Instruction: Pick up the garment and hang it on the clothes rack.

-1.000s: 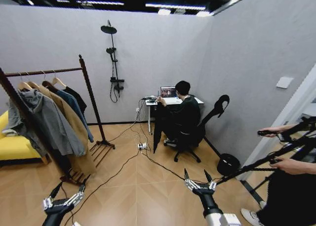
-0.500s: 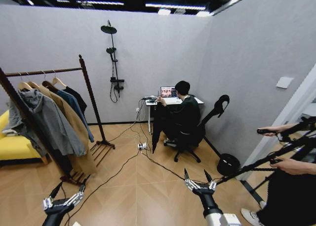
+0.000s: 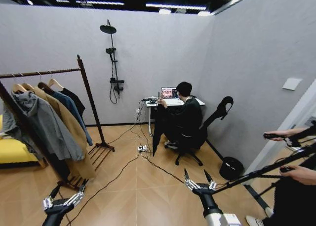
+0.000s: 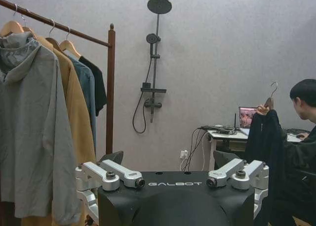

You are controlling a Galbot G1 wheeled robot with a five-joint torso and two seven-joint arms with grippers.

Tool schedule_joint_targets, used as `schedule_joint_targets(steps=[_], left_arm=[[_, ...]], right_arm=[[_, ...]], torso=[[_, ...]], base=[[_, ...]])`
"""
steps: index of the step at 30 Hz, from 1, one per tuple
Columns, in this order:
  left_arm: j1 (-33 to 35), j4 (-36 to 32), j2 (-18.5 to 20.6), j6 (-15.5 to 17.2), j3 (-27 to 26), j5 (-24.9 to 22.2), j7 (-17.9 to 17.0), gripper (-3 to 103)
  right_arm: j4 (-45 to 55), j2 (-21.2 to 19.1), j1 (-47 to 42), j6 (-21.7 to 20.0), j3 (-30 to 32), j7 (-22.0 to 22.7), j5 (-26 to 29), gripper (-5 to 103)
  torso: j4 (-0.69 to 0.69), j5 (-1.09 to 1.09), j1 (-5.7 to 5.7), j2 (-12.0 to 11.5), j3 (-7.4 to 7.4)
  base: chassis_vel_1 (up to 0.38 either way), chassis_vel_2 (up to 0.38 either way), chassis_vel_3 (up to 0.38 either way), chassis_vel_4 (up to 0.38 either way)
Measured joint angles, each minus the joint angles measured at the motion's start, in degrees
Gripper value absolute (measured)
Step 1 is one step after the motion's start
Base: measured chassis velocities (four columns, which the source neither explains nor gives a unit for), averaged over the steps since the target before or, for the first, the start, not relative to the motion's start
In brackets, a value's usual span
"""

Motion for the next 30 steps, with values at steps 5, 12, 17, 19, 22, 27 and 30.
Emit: schedule_joint_targets(steps=[5,12,17,19,22,27,30], left_arm=[[0.0,0.0,0.0,0.0,0.0,0.0,0.0,100],[0.0,0.0,0.0,0.0,0.0,0.0,0.0,100],[0.0,0.0,0.0,0.0,0.0,0.0,0.0,100],[0.0,0.0,0.0,0.0,0.0,0.0,0.0,100],[0.0,0.0,0.0,0.0,0.0,0.0,0.0,100],[0.0,0.0,0.0,0.0,0.0,0.0,0.0,100],[0.0,0.0,0.0,0.0,0.0,0.0,0.0,100]], right_arm=[[0.0,0.0,0.0,0.0,0.0,0.0,0.0,100],[0.0,0.0,0.0,0.0,0.0,0.0,0.0,100],[0.0,0.0,0.0,0.0,0.0,0.0,0.0,100],[0.0,0.0,0.0,0.0,0.0,0.0,0.0,100],[0.0,0.0,0.0,0.0,0.0,0.0,0.0,100],[0.0,0.0,0.0,0.0,0.0,0.0,0.0,100],[0.0,0.0,0.0,0.0,0.0,0.0,0.0,100]], torso=[[0.0,0.0,0.04,0.0,0.01],[0.0,-0.01,-0.03,0.0,-0.01],[0.0,-0.01,-0.04,0.0,-0.01],[0.0,-0.01,-0.04,0.0,-0.01],[0.0,-0.01,-0.04,0.0,-0.01],[0.0,0.0,-0.03,0.0,-0.01],[0.0,0.0,-0.02,0.0,0.0]], base=[[-0.198,0.191,0.191,-0.194],[-0.121,0.11,0.112,-0.114],[-0.102,0.108,0.09,-0.099],[-0.14,0.121,0.148,-0.143],[-0.202,0.174,0.188,-0.178],[-0.231,0.23,0.236,-0.231],[-0.277,0.279,0.312,-0.273]])
